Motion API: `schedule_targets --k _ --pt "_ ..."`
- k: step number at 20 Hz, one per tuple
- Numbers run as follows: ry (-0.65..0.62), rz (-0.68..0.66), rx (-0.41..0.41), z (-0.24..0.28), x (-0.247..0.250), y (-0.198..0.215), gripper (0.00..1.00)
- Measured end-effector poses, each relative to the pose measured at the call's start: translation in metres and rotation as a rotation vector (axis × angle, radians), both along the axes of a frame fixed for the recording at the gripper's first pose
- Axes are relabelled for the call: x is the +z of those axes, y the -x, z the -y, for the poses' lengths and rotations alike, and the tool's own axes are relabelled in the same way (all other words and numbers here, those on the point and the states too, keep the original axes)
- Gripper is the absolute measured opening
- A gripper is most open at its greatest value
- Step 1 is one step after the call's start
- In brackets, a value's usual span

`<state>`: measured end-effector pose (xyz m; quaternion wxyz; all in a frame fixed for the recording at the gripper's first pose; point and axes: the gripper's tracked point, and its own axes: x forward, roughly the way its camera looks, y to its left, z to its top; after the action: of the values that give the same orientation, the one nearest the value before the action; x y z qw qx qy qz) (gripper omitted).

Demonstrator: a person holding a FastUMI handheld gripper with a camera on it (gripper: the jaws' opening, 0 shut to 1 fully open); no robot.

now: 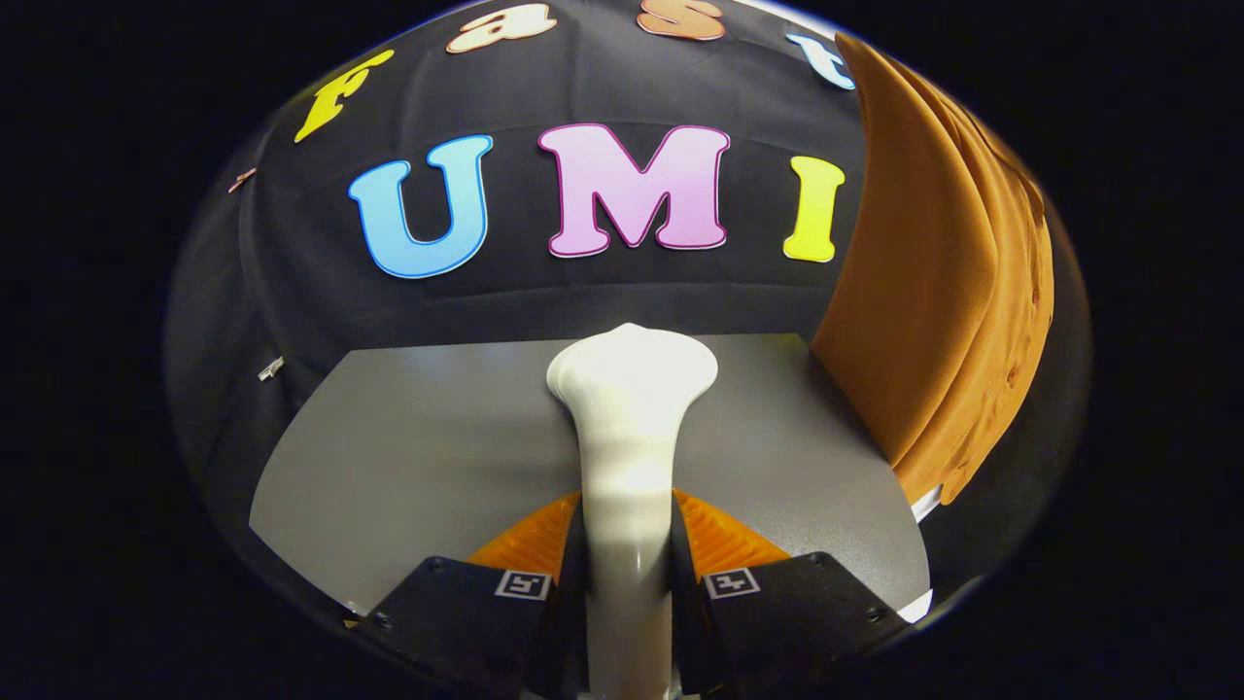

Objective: Iron the clothes twice with a garment steamer, once on the left side and once on the right side.

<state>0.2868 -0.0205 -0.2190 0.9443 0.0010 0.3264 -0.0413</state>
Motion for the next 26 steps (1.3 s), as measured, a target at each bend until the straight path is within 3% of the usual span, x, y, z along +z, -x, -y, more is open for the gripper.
schedule_targets --k 4,11,21,26 --pt "-0.014 0.075 0.017 -0.008 0.031 0.012 0.42" --pt "-0.023 0.215 -0.028 -0.010 0.085 0.060 0.42" --pt "-0.012 0.333 -0.062 -0.035 0.127 0.174 0.42" --pt "0.002 0.383 -0.118 -0.013 0.144 0.219 0.42"
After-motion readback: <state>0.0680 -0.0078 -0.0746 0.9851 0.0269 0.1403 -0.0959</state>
